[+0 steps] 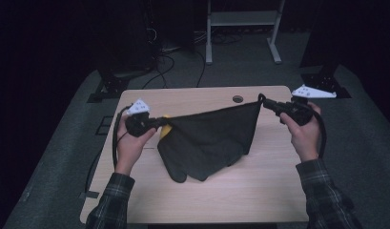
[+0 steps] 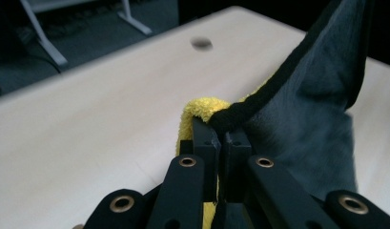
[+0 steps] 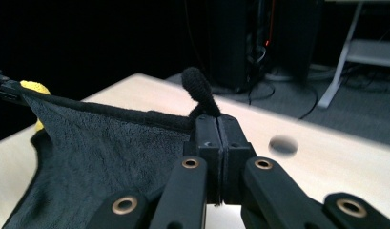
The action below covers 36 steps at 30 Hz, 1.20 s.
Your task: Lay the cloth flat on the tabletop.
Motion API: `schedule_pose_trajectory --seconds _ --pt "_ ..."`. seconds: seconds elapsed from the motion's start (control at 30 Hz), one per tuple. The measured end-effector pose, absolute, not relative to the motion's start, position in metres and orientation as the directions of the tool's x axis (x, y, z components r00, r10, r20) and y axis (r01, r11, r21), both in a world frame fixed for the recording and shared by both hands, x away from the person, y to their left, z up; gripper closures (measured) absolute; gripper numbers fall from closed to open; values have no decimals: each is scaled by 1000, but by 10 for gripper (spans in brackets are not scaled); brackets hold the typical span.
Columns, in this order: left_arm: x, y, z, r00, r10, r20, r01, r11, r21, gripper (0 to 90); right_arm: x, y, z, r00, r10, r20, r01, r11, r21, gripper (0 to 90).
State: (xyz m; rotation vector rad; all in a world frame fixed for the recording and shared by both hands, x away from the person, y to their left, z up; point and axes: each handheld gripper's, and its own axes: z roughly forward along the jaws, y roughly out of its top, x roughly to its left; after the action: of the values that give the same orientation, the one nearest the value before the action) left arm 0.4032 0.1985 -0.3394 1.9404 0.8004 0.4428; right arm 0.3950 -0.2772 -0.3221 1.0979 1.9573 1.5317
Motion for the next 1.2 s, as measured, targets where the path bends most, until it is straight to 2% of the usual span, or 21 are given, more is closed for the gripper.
schedule_pose_trajectory --seconds 0.03,0.07,0.1,0.23,0.37,0.57,0.8,1.07,1.2 --pt "403 198 -339 719 694 -25 348 -328 878 871 398 -277 -316 -600 789 133 315 80 946 883" --pt "411 198 -319 712 702 1 317 -323 892 871 402 -276 -306 -597 792 126 299 74 951 883" --pt "411 198 -319 712 702 1 317 -323 892 871 402 -276 -306 -597 792 126 299 74 951 883" --pt "409 198 -280 704 707 63 228 -309 923 871 403 -277 -277 -605 790 103 226 47 973 883" --pt "394 198 -274 720 689 80 195 -312 930 871 386 -282 -266 -628 774 81 171 36 985 883" --pt "375 194 -309 751 658 57 249 -362 898 870 360 -285 -300 -662 743 97 223 72 972 882" --pt "344 197 -356 797 604 -14 323 -406 855 869 335 -291 -341 -690 710 140 306 112 945 881" --pt "314 198 -391 831 553 -62 376 -476 795 862 308 -298 -389 -702 680 211 425 162 890 881" --pt "294 199 -405 852 516 -88 394 -521 757 856 294 -300 -401 -707 671 223 455 189 870 881"
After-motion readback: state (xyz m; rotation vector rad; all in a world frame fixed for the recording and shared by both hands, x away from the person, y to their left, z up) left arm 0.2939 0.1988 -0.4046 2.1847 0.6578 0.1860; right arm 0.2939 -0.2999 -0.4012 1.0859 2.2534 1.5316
